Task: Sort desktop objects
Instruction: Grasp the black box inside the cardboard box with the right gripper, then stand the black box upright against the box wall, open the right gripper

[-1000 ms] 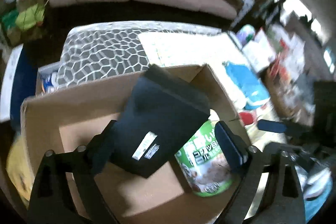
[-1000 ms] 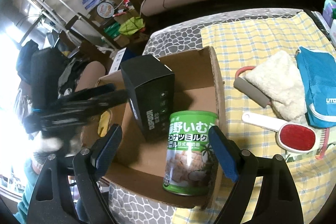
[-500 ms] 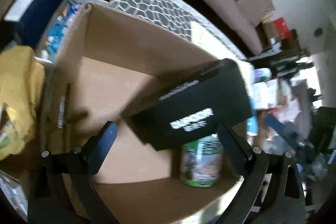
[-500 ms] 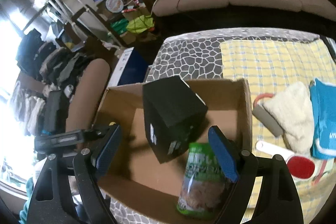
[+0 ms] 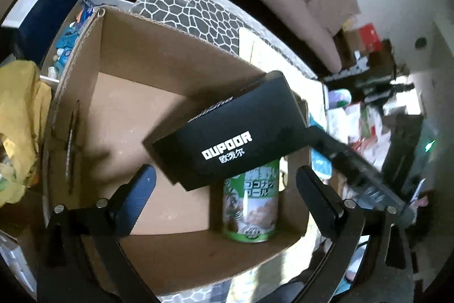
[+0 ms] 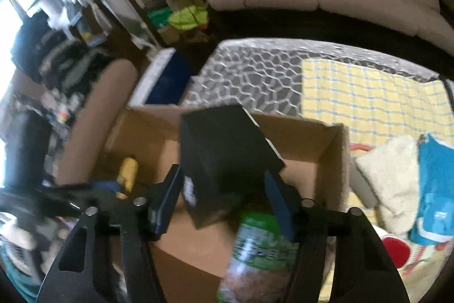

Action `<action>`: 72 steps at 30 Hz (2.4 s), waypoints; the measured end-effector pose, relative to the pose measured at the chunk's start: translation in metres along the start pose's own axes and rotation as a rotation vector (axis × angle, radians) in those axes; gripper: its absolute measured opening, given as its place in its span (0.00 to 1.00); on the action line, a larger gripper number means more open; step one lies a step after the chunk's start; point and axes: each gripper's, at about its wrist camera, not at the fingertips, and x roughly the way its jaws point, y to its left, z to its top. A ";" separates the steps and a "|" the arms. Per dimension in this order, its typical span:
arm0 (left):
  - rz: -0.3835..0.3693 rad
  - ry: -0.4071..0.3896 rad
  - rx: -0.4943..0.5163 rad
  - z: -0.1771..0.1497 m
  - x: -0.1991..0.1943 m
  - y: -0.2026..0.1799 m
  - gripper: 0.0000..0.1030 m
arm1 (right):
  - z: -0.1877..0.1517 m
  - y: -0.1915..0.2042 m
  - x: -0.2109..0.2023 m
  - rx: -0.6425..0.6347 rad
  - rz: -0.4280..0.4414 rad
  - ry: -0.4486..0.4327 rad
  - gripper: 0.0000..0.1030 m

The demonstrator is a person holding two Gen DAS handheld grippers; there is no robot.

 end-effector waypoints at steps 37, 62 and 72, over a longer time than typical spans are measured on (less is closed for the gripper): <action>-0.134 0.139 -0.160 0.027 0.075 0.025 0.98 | -0.024 -0.041 0.025 0.075 0.010 0.057 0.56; -0.008 0.038 0.059 0.025 0.061 0.004 0.98 | -0.017 -0.047 0.028 0.059 -0.019 0.024 0.62; -0.001 0.067 0.083 0.036 0.074 -0.021 0.98 | -0.029 -0.056 0.018 0.102 -0.046 0.045 0.59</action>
